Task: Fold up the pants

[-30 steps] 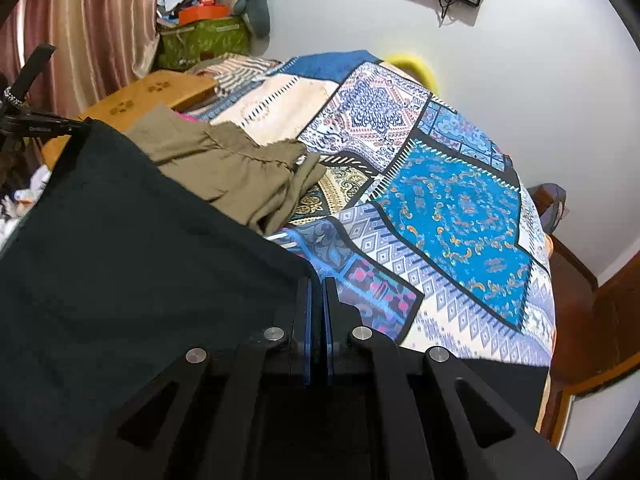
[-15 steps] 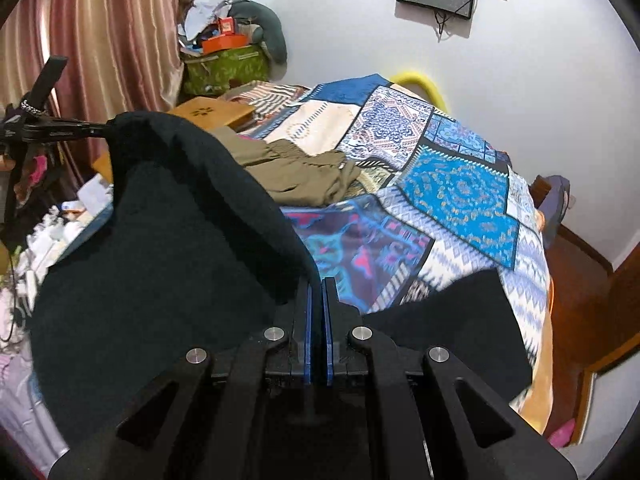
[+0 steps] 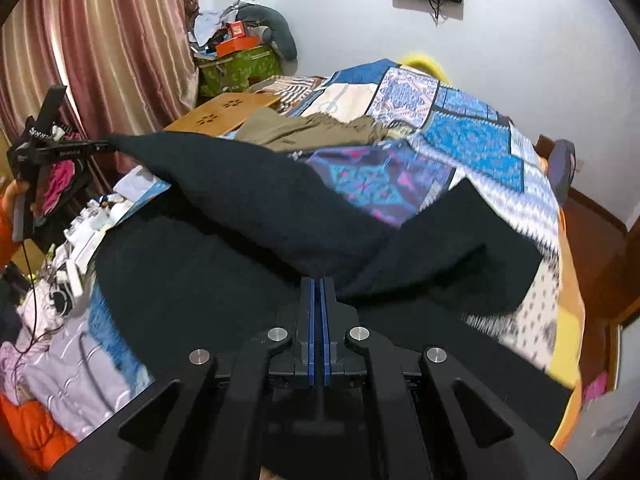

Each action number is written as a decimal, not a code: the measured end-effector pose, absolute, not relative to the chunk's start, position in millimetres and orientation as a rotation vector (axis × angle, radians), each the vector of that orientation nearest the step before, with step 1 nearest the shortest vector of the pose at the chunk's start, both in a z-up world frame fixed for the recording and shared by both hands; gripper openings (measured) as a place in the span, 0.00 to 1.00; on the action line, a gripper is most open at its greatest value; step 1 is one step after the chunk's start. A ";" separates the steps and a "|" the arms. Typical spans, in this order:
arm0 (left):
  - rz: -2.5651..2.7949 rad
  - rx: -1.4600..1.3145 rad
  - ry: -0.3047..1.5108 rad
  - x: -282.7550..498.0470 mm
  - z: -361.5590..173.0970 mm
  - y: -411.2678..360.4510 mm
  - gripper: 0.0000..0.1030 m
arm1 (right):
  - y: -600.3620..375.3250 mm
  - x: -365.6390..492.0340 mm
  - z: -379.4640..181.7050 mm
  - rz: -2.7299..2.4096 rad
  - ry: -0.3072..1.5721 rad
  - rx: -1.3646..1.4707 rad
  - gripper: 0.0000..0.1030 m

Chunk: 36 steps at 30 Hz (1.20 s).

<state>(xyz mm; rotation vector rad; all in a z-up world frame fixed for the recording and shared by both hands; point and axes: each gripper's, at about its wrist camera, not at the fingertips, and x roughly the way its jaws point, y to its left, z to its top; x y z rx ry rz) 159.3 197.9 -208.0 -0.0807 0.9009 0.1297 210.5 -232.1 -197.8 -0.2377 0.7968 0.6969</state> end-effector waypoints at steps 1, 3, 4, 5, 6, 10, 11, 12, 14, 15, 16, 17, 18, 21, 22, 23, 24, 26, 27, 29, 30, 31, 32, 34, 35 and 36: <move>0.133 -0.080 0.911 152.7 -213.0 197.0 0.03 | -231.9 204.0 -200.7 0.700 0.805 -0.231 0.02; 0.138 -0.098 0.924 143.0 -221.0 197.7 0.02 | -231.2 193.4 -205.6 0.702 0.813 -0.230 0.02; 0.141 -0.105 0.929 140.5 -224.0 197.9 0.02 | -231.8 189.4 -206.9 0.697 0.810 -0.227 0.02; 0.148 -0.115 0.938 136.8 -229.3 199.4 0.02 | -232.0 187.7 -208.0 0.689 0.811 -0.223 0.02; 0.158 -0.117 0.951 134.4 -234.1 201.2 0.02 | -232.0 186.4 -208.1 0.681 0.811 -0.218 0.02; 0.179 -0.134 0.985 128.1 -244.6 205.6 0.02 | -232.8 190.0 -207.3 0.634 0.812 -0.196 0.02; 0.182 -0.136 0.981 126.3 -242.6 205.4 0.02 | -232.8 193.8 -206.0 0.622 0.810 -0.193 0.02; 0.187 -0.131 0.973 124.6 -239.8 204.7 0.02 | -232.6 194.6 -204.5 0.611 0.804 -0.197 0.03; 0.186 -0.103 0.954 126.2 -229.7 198.9 0.03 | -231.9 196.1 -202.4 0.584 0.789 -0.217 0.07; 0.182 -0.091 0.948 128.2 -225.6 196.1 0.06 | -230.5 199.7 -200.9 0.569 0.782 -0.229 0.11; 0.171 -0.081 0.941 131.2 -220.7 192.4 0.10 | -230.4 200.7 -200.1 0.562 0.777 -0.233 0.14; 0.157 -0.068 0.934 137.2 -214.6 186.5 0.14 | -231.0 202.0 -199.3 0.557 0.771 -0.235 0.23; 0.149 -0.059 0.931 142.0 -211.0 182.0 0.21 | -230.5 207.0 -197.8 0.548 0.763 -0.234 0.32; 0.103 -0.032 0.906 163.8 -199.8 161.6 0.33 | -231.6 220.1 -193.4 0.526 0.742 -0.229 0.36; 0.083 -0.021 0.896 173.7 -197.2 152.9 0.40 | -232.0 226.6 -192.3 0.516 0.744 -0.225 0.36; 0.071 -0.011 0.890 182.7 -196.5 145.1 0.43 | -232.4 235.8 -191.9 0.504 0.750 -0.215 0.37; 0.065 0.001 0.884 192.4 -196.3 138.0 0.50 | -233.4 244.9 -191.8 0.497 0.758 -0.201 0.38; 0.053 0.007 0.877 208.3 -197.3 128.0 0.52 | -234.1 259.8 -192.6 0.483 0.772 -0.177 0.42; 0.040 -0.001 0.883 221.1 -200.3 121.3 0.53 | -235.1 272.3 -195.0 0.465 0.784 -0.167 0.43; 0.026 -0.021 0.901 237.0 -206.0 114.3 0.53 | -234.5 291.1 -200.1 0.442 0.804 -0.165 0.43; 0.015 -0.035 0.913 247.8 -211.5 110.5 0.53 | -233.5 298.6 -202.6 0.437 0.819 -0.160 0.43; 0.011 -0.038 0.919 252.0 -215.1 108.1 0.53 | -232.1 307.9 -206.5 0.434 0.841 -0.154 0.43; 0.008 -0.035 0.929 259.8 -220.6 104.7 0.53 | -230.7 316.2 -210.7 0.436 0.861 -0.149 0.43; 0.005 -0.029 0.937 267.4 -228.5 100.8 0.53 | -226.4 332.9 -221.1 0.439 0.900 -0.145 0.43; 0.005 -0.024 0.943 271.8 -233.7 99.0 0.53 | -224.5 339.8 -226.4 0.436 0.920 -0.146 0.43; 0.005 -0.020 0.946 273.1 -237.6 97.7 0.53 | -221.8 347.5 -233.4 0.434 0.945 -0.150 0.43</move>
